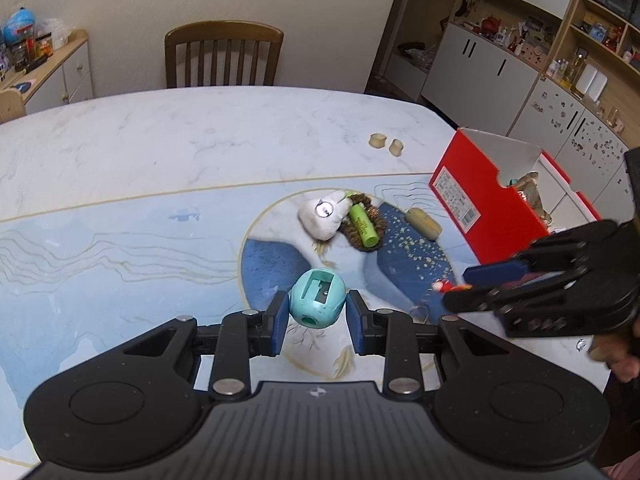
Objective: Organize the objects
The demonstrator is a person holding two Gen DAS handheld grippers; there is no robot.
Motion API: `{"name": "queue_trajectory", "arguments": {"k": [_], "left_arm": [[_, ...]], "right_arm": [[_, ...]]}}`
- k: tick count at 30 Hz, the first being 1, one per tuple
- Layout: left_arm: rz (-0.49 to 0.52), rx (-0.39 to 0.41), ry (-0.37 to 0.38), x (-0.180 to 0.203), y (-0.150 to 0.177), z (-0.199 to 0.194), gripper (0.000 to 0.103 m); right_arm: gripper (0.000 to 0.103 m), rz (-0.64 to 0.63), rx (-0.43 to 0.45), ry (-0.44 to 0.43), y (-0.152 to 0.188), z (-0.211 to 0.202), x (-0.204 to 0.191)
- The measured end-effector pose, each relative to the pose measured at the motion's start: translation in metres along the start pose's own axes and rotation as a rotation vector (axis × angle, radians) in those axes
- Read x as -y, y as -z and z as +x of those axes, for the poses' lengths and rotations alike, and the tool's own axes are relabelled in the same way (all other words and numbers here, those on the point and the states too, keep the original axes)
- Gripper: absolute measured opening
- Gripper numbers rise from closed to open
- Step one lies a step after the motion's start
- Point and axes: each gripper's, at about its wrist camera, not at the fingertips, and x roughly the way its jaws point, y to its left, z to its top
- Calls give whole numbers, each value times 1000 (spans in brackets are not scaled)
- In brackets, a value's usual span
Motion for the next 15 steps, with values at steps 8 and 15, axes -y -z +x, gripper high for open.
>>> {"name": "queue_trajectory", "arguments": {"k": [8, 15], "left_arm": [[27, 20, 5, 30, -12, 3, 30], [38, 19, 8, 50, -11, 7, 30]], "right_arm": [[17, 53, 42, -50, -3, -37, 42], [25, -23, 12, -45, 27, -41, 59]]}}
